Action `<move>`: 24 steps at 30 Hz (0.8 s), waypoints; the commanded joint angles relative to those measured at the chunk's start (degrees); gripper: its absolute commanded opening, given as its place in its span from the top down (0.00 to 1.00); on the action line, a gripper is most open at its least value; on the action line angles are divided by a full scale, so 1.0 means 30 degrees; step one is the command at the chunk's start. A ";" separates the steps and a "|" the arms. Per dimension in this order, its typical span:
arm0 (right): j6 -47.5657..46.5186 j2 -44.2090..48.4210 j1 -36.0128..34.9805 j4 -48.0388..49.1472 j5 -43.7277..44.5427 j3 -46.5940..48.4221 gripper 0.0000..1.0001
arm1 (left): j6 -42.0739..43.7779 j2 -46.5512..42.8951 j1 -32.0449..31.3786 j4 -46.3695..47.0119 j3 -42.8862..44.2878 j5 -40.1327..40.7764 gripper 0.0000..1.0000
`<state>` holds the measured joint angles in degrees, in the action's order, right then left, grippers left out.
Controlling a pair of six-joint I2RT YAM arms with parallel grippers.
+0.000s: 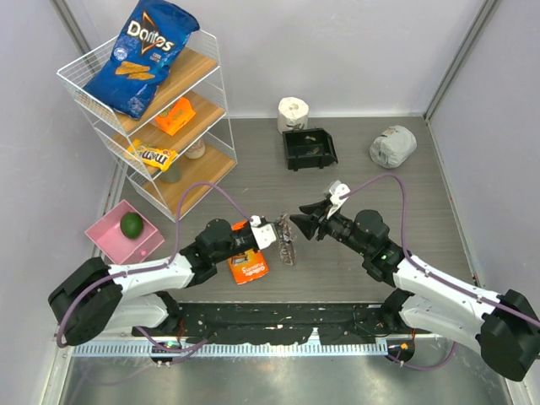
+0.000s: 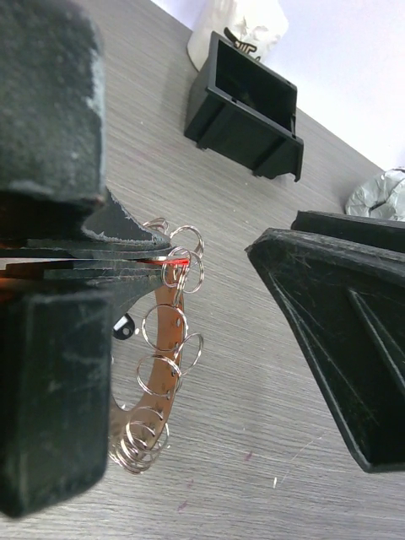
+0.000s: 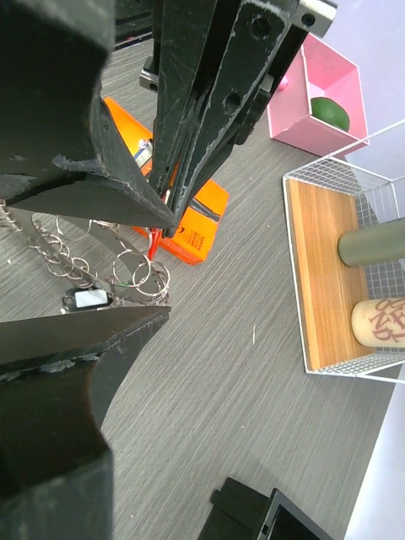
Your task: Remove the keys from the keyring
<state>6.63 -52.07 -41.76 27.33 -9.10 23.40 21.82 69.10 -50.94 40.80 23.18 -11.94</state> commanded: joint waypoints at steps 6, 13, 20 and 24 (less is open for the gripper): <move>0.0923 -0.0790 0.0910 0.1318 -0.3232 0.0873 0.52 | 0.1191 -0.1676 -0.0042 0.3444 -0.1161 -0.1204 1.00; 0.0660 -0.0747 0.1175 0.2808 -0.6363 0.0317 0.53 | 0.1251 -0.2086 -0.0042 0.7079 -0.2656 -0.1935 1.00; 0.0572 -0.1070 0.1146 0.2786 -0.6375 0.0550 0.53 | 0.0901 -0.2291 -0.0042 0.7730 -0.2893 -0.1939 1.00; 0.0630 -0.0836 0.1146 0.2113 -0.4039 0.0579 0.51 | 0.0754 -0.2438 -0.0042 0.7261 -0.2658 -0.1468 1.00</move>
<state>8.82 -54.92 -38.39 32.47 -27.09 24.14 24.40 63.46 -50.94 56.34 13.47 -17.54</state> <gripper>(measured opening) 0.476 0.034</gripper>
